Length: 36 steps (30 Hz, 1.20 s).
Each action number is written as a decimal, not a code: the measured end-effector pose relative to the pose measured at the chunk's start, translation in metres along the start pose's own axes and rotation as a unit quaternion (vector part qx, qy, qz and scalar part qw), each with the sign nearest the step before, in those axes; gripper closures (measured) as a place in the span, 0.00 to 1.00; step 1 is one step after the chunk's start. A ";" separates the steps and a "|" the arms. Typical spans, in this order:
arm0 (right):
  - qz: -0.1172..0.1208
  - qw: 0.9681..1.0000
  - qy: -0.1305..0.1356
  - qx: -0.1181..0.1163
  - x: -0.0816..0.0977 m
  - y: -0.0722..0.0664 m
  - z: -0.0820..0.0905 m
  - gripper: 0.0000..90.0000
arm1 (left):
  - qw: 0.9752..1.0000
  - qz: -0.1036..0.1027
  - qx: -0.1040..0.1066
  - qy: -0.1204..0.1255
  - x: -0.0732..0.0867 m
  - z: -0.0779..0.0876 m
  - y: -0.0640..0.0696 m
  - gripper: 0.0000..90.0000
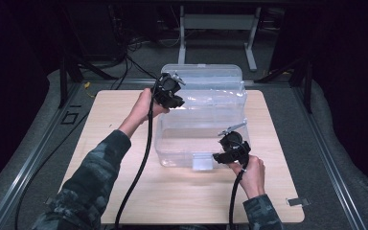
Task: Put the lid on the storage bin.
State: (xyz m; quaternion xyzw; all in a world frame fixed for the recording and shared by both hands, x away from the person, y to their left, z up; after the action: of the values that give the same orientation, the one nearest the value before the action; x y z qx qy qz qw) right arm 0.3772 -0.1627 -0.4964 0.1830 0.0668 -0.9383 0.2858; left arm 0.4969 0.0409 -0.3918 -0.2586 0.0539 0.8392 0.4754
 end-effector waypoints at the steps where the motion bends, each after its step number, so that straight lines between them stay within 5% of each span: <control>1: 0.002 1.000 0.000 0.000 0.000 0.000 0.000 0.54 | 1.000 0.000 -0.001 0.001 0.001 0.000 0.001 0.91; 36: 0.003 1.000 0.003 0.005 -0.018 0.006 -0.008 0.54 | 1.000 -0.009 -0.019 0.007 0.017 0.007 0.011 0.90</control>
State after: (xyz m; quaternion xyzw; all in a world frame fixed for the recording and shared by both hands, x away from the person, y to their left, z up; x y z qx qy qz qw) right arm 0.3966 -0.1568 -0.4970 0.1875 0.0622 -0.9372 0.2875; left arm 0.4780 0.0502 -0.3958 -0.2741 0.0394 0.8339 0.4774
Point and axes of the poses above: each handheld gripper's, and its own axes: z roughly backward along the jaws, x roughly out of its underside, y roughly to its right, the point moved 4 cm from there along -z, roughly forward along the jaws, and after that the axes turned 11 degrees about -y, right-handed, at the moved point
